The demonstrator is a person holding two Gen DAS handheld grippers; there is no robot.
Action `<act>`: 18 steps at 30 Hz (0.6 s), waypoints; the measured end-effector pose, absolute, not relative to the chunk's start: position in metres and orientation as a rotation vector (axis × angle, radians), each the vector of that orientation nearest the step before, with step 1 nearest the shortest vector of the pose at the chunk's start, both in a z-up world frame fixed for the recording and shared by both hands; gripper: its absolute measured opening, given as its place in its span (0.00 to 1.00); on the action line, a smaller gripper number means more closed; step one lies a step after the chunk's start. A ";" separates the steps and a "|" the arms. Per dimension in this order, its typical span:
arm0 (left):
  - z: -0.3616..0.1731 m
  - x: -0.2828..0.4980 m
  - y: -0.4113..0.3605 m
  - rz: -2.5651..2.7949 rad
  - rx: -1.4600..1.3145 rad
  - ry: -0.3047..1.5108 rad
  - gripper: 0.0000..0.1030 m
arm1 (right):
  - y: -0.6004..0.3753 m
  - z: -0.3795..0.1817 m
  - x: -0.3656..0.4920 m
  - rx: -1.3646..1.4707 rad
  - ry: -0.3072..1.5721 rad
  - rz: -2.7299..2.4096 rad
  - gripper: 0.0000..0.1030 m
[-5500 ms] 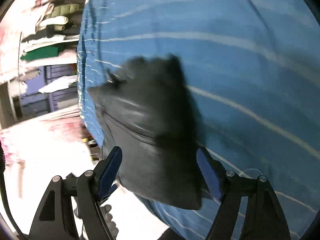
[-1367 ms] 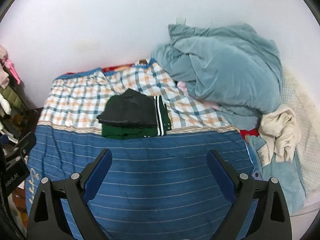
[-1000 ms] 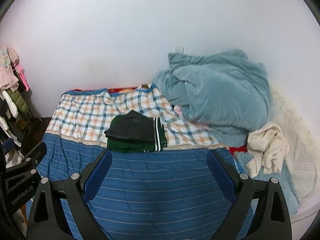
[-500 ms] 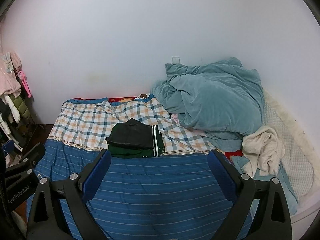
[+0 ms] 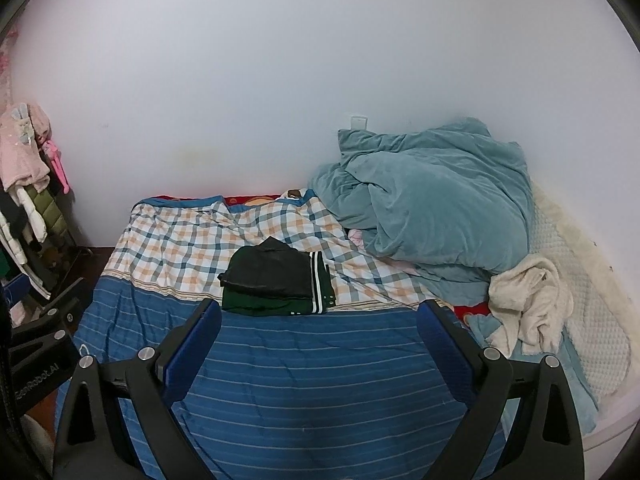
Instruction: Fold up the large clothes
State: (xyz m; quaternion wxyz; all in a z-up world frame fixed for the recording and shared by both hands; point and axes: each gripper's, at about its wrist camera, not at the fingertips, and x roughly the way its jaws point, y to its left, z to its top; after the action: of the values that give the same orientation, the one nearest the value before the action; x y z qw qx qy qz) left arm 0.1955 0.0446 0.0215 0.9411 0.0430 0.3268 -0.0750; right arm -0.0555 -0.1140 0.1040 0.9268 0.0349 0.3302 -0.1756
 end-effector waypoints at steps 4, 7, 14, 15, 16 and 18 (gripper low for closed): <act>0.022 0.194 0.045 -0.154 0.087 0.664 0.96 | -0.114 0.103 -0.056 0.075 0.678 -0.351 0.96; 0.022 0.193 0.047 -0.154 0.084 0.669 0.96 | -0.114 0.102 -0.058 0.076 0.680 -0.350 0.97; 0.022 0.192 0.048 -0.151 0.087 0.674 0.96 | -0.114 0.099 -0.059 0.074 0.681 -0.337 0.97; 0.021 0.191 0.049 -0.150 0.086 0.676 0.96 | -0.114 0.098 -0.059 0.074 0.681 -0.334 0.97; 0.021 0.191 0.049 -0.150 0.087 0.675 0.96 | -0.113 0.098 -0.057 0.073 0.682 -0.331 0.97; 0.021 0.189 0.049 -0.149 0.087 0.673 0.96 | -0.112 0.097 -0.056 0.070 0.683 -0.326 0.97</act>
State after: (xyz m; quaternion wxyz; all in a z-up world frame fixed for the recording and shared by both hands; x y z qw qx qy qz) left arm 0.1890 0.0494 0.0213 0.9402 0.0425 0.3300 -0.0732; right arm -0.0559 -0.1119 0.0966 0.9287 0.0341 0.3333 -0.1589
